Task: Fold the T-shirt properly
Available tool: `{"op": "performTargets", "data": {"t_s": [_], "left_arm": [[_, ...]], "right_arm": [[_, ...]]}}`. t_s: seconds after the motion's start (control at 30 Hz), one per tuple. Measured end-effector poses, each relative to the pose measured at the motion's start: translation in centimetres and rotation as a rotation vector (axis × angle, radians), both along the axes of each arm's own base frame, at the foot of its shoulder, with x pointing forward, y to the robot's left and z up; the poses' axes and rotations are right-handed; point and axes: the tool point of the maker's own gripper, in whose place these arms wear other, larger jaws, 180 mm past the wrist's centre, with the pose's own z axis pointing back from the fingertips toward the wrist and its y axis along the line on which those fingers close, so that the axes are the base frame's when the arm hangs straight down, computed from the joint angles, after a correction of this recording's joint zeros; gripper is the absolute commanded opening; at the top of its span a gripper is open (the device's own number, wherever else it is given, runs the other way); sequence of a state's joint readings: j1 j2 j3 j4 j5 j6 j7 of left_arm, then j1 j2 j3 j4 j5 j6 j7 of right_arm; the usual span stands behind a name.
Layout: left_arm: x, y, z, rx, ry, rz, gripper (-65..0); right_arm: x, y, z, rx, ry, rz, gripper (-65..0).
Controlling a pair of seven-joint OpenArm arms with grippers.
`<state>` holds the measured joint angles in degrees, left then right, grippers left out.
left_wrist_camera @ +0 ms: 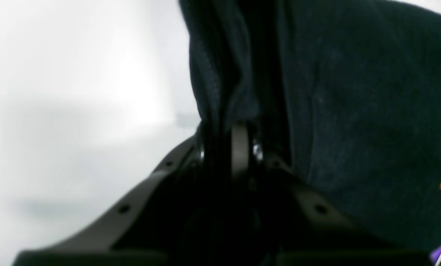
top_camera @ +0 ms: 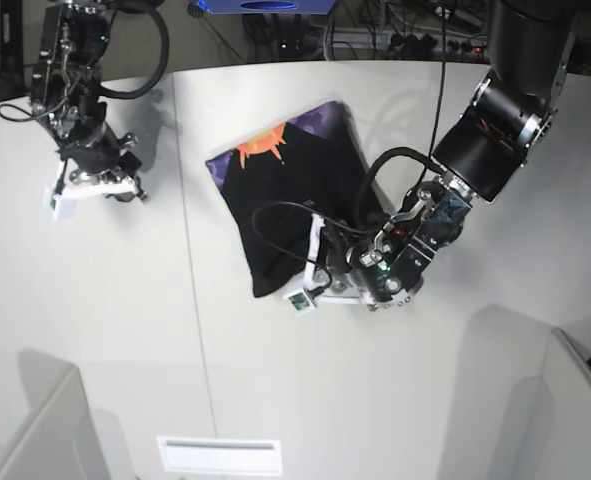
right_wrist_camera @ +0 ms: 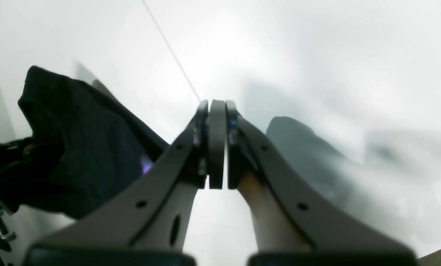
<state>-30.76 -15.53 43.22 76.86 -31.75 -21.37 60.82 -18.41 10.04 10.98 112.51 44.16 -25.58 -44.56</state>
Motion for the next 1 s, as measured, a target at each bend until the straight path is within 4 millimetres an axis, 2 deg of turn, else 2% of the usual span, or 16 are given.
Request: {"op": "performTargets", "data": {"t_s": [0.1,0.2,0.37,0.5,0.7,0.8,1.0], "left_arm": [[-0.8,-1.1,-1.2,-0.012,-0.004,-0.048,-65.0],[-1.5,-1.4,-2.2,0.005,0.008,-0.099,-65.0],[-0.3,-2.3,-1.4,0.001,-0.045,-0.192,-65.0],[-0.1,-3.1,-1.4,0.000,-0.067,-0.264,-65.0],[0.1,-4.9,-1.9,-0.008,-0.085,-0.334,-65.0],[0.4,-5.6,-2.5,0.072,-0.141,-0.419,-65.0],[-0.9,-7.8,-3.0,0.138,-0.192,-0.579,-65.0]], "right_arm": [[-0.3,0.3,-0.2,0.012,0.007,-0.003,-65.0],[-0.6,0.2,-0.4,0.005,0.014,-0.005,-65.0],[-0.8,0.2,-0.6,0.006,0.020,-0.004,-65.0],[-1.3,0.1,-0.9,0.002,0.035,-0.005,-65.0],[-1.4,0.1,-1.0,0.000,0.036,-0.006,-65.0],[-1.4,0.1,-1.0,0.001,0.036,-0.006,-65.0],[-1.4,0.1,-0.9,0.000,0.036,-0.007,-65.0]]}}
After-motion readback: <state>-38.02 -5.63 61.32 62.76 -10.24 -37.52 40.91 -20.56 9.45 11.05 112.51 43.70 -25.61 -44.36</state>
